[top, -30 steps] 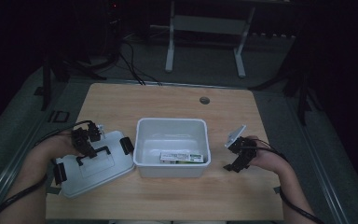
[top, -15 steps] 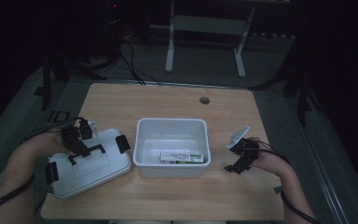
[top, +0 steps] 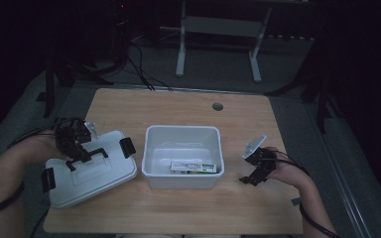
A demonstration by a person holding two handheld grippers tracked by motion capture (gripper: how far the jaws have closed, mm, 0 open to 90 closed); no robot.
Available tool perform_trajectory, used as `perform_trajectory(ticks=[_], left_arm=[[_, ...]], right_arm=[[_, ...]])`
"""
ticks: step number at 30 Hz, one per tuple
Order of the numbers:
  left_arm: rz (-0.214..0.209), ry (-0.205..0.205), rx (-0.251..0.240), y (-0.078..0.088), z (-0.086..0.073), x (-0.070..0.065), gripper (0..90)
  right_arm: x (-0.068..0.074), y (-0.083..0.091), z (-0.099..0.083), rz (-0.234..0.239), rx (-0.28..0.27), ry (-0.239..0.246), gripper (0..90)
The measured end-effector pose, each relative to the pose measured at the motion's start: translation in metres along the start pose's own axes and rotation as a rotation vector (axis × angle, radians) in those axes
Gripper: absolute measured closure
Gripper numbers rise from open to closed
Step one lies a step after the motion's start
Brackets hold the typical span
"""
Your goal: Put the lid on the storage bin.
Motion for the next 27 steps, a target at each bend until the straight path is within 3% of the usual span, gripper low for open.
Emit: perform_trajectory(ticks=[15,27], left_arm=[[0.026,-0.07,-0.053,0.049,0.035,-0.012,83.9],[0.015,-0.14,-0.074,0.06,0.071,-0.025,83.9]], right_arm=[[0.001,0.001,0.0,0.004,-0.002,-0.002,13.9],[0.002,0.002,0.0,0.002,-0.003,0.003,13.9]])
Point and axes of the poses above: each handheld gripper's, and its own axes: y roughly backward along the jaws, z roughly out of its top, x roughly to its left, the point moved 3 cm from there along -y, roughly forward along the jaws, and after that the axes turned 12 degrees about -x, right-handed, at the moved point
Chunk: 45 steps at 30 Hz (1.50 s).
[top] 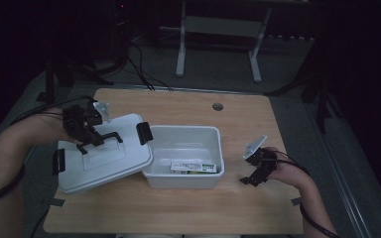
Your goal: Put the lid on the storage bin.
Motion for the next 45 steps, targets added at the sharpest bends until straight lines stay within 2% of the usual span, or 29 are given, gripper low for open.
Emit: perform_trajectory(ticks=[4,8,25,31,35,40,45], left_arm=[[-0.016,-0.022,-0.006,-0.001,0.014,-0.002,83.9],[-0.011,-0.052,-0.01,-0.004,0.029,-0.004,83.9],[-0.058,-0.167,0.012,-0.03,0.096,-0.016,83.9],[-0.063,-0.189,0.022,-0.039,0.114,-0.02,83.9],[-0.071,-0.203,0.011,-0.043,0.127,-0.023,83.9],[-0.065,-0.224,0.02,-0.047,0.142,-0.026,83.9],[-0.08,-0.247,0.014,-0.053,0.154,-0.029,83.9]], right_arm=[[0.0,-0.001,0.0,0.0,0.0,0.0,13.9],[0.001,-0.001,0.0,0.0,-0.003,0.002,13.9],[0.002,0.0,-0.004,0.005,-0.012,-0.005,13.9],[0.002,0.0,-0.005,0.005,-0.017,-0.005,13.9],[0.002,0.0,-0.005,0.002,-0.017,-0.003,13.9],[0.001,0.002,-0.006,0.0,-0.017,-0.002,13.9],[0.002,0.003,-0.007,0.0,-0.019,-0.004,13.9]])
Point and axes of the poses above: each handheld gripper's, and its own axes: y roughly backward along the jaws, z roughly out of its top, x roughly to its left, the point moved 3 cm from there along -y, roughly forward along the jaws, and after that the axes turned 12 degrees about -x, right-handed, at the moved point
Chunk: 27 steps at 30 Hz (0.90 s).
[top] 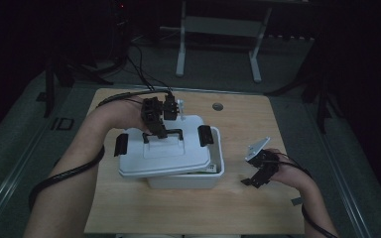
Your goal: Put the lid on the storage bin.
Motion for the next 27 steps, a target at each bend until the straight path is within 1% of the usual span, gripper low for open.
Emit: perform_trajectory(ticks=[1,2,3,6,8,9,11,13,15,16,18,20,22,24,27], left_arm=[[0.0,-0.002,-0.005,-0.002,0.002,0.0,83.9],[0.002,-0.003,0.001,-0.004,0.004,0.0,83.9],[-0.005,-0.007,0.004,-0.006,0.006,0.0,83.9],[-0.009,-0.018,0.01,-0.012,0.013,0.001,83.9],[-0.007,-0.022,0.005,-0.015,0.017,0.002,83.9],[-0.017,-0.025,0.008,-0.017,0.02,0.003,83.9],[-0.012,-0.037,0.009,-0.021,0.025,0.003,83.9],[-0.019,-0.039,0.01,-0.025,0.029,0.003,83.9],[-0.024,-0.049,0.02,-0.03,0.033,0.003,83.9],[-0.025,-0.046,0.023,-0.033,0.035,0.003,83.9],[-0.022,-0.063,0.034,-0.038,0.039,0.003,83.9],[-0.023,-0.069,0.047,-0.043,0.044,0.001,83.9],[-0.021,-0.072,0.046,-0.047,0.048,0.0,83.9],[-0.022,-0.088,0.045,-0.05,0.052,0.001,83.9],[-0.027,-0.078,0.048,-0.055,0.054,0.002,83.9]], right_arm=[[0.0,0.0,0.0,0.001,0.0,0.0,13.9],[0.0,0.0,-0.001,0.002,0.0,-0.001,13.9],[0.0,0.0,-0.001,0.003,0.002,-0.001,13.9],[0.0,0.0,-0.002,0.003,0.003,-0.003,13.9],[0.0,0.0,-0.003,0.003,0.001,-0.005,13.9],[0.0,0.0,-0.003,0.003,-0.001,-0.007,13.9],[0.001,0.0,-0.003,0.007,0.0,-0.006,13.9],[0.001,-0.001,-0.004,0.008,0.002,-0.005,13.9],[0.001,-0.001,-0.004,0.007,0.003,-0.004,13.9],[0.001,0.0,-0.005,0.007,0.003,-0.004,13.9],[0.0,0.0,-0.005,0.006,0.002,-0.002,13.9],[0.001,0.001,-0.005,0.004,0.001,-0.002,13.9],[0.001,0.002,-0.006,0.006,-0.001,-0.004,13.9],[0.001,0.001,-0.007,0.008,0.004,-0.005,13.9],[0.001,0.0,-0.008,0.012,0.001,-0.007,13.9]])
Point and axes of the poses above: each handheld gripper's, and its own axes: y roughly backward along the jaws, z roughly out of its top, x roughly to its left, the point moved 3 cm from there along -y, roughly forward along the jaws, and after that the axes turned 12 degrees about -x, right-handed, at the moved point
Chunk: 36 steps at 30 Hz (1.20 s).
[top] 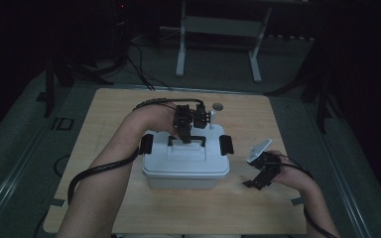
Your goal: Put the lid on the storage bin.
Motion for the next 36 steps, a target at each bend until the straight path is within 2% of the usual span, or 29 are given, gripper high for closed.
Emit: perform_trajectory(ticks=[8,11,15,26,28,29,30,32,33,34,35,36], left_arm=[[0.004,0.007,-0.01,-0.003,-0.004,0.004,83.9],[0.007,0.009,0.005,-0.005,-0.007,0.005,83.9],[-0.01,0.024,0.019,-0.009,-0.013,0.005,83.8],[-0.012,0.045,-0.01,-0.011,-0.019,0.007,82.0],[-0.002,0.053,-0.017,-0.01,-0.022,0.009,74.1],[-0.013,0.069,-0.038,-0.009,-0.025,0.009,70.8],[0.005,0.07,-0.048,-0.009,-0.027,0.009,66.7],[0.007,0.111,-0.078,-0.007,-0.032,0.011,56.2],[0.021,0.118,-0.086,-0.006,-0.033,0.012,47.6],[0.041,0.127,-0.106,-0.004,-0.035,0.013,42.9],[0.046,0.162,-0.125,-0.003,-0.038,0.014,36.7],[0.054,0.176,-0.133,-0.002,-0.04,0.015,28.0]], right_arm=[[-0.001,-0.001,0.001,0.005,-0.001,0.004,13.9],[0.0,-0.001,0.001,0.006,-0.001,0.004,13.9],[0.0,-0.003,0.001,0.005,0.002,0.003,13.9],[0.001,-0.002,0.004,0.004,-0.004,0.008,13.9],[0.001,-0.001,0.005,0.005,-0.008,0.011,13.9],[0.001,-0.001,0.004,0.004,-0.007,0.011,13.9],[0.001,-0.001,0.004,0.002,-0.006,0.01,13.9],[0.001,-0.001,0.004,0.001,-0.005,0.009,13.9],[0.001,0.0,0.004,-0.001,-0.005,0.005,13.9],[0.001,0.0,0.004,-0.002,-0.006,0.003,13.9],[0.001,0.0,0.004,-0.003,-0.007,0.004,13.9],[0.0,0.001,0.004,-0.003,-0.01,0.005,13.9]])
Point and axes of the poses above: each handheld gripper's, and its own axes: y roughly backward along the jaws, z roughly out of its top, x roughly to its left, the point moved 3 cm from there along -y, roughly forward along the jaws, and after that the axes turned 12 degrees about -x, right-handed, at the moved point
